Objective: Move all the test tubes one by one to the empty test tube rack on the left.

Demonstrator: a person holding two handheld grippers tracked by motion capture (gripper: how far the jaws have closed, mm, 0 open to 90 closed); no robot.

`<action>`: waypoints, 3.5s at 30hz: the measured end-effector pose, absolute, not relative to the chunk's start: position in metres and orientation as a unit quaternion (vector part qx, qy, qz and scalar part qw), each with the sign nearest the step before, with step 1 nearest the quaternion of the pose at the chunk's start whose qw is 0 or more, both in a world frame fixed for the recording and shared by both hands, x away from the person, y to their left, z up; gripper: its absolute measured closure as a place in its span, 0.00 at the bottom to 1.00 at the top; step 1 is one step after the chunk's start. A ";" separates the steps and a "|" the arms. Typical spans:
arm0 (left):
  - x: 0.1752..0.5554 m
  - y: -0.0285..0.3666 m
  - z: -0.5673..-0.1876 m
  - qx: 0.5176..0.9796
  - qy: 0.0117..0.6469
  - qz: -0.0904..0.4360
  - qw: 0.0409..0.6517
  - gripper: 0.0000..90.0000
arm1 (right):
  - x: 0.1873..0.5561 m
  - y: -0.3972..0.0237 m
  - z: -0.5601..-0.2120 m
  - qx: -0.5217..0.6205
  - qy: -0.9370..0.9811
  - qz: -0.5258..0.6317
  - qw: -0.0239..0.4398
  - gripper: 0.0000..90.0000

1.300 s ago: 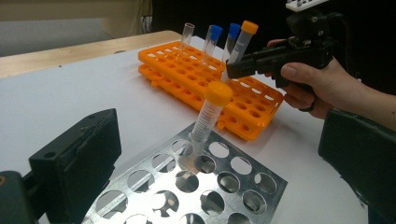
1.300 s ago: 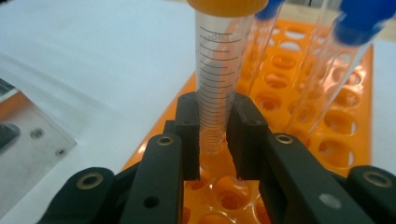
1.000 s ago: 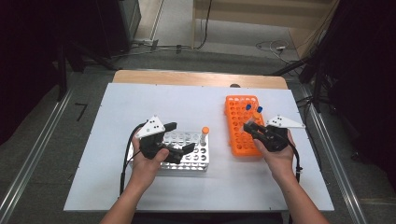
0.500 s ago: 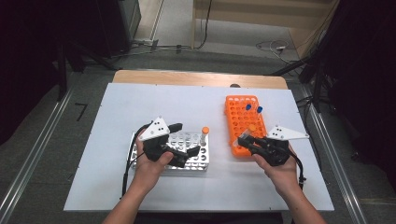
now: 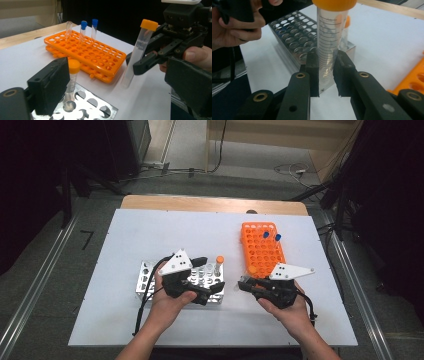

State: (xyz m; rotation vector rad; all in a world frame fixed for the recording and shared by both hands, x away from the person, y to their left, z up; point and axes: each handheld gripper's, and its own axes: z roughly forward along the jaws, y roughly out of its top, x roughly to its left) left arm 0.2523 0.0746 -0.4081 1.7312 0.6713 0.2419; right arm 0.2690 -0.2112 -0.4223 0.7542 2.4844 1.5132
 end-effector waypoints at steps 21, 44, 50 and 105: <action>0.248 0.039 -0.408 0.777 0.223 0.046 0.587 0.72 | 0.254 -0.184 -0.424 0.206 0.845 0.491 0.042 0.81; 0.254 0.050 -0.404 0.765 0.241 0.106 0.587 0.83 | 0.265 -0.201 -0.424 0.211 0.828 0.517 0.050 0.37; 0.260 0.064 -0.399 0.753 0.260 0.139 0.589 0.83 | 0.274 -0.214 -0.421 0.230 0.820 0.521 0.065 0.15; 0.308 0.071 -0.433 0.735 0.357 0.216 0.534 0.83 | 0.312 -0.280 -0.435 0.309 0.785 0.528 0.104 0.00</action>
